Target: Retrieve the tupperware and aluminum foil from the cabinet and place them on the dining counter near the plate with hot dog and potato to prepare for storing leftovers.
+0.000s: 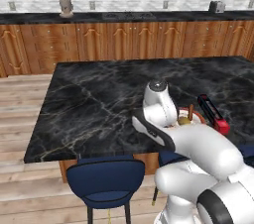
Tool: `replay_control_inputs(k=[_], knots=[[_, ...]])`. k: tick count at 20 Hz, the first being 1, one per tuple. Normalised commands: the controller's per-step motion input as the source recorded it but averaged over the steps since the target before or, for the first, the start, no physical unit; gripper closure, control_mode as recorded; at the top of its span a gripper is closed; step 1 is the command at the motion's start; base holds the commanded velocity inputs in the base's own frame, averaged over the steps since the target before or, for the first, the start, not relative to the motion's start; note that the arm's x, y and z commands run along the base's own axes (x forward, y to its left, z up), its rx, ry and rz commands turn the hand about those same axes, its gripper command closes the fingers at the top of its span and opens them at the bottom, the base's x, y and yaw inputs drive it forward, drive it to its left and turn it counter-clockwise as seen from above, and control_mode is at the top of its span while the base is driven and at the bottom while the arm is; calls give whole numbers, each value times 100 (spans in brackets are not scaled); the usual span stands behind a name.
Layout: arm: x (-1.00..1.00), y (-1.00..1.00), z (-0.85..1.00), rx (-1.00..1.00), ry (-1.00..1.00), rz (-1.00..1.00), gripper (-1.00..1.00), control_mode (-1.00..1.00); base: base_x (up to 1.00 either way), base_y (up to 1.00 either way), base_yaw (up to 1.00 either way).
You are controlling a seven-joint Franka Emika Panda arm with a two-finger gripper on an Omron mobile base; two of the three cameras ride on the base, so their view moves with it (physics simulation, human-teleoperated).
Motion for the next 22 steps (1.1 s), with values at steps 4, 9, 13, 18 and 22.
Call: replay_control_inputs(k=[4, 9, 13, 18, 22], knots=[[54, 5, -43, 0, 0, 0, 100, -100, 0, 0, 0], [43, 5, -46, 0, 0, 0, 100, -100, 0, 0, 0], [20, 0, -45, 0, 0, 0, 100, -100, 0, 0, 0], [22, 0, -45, 0, 0, 0, 100, -100, 0, 0, 0], [2, -1, -19, 0, 0, 1, -100, -100, 0, 0, 0]])
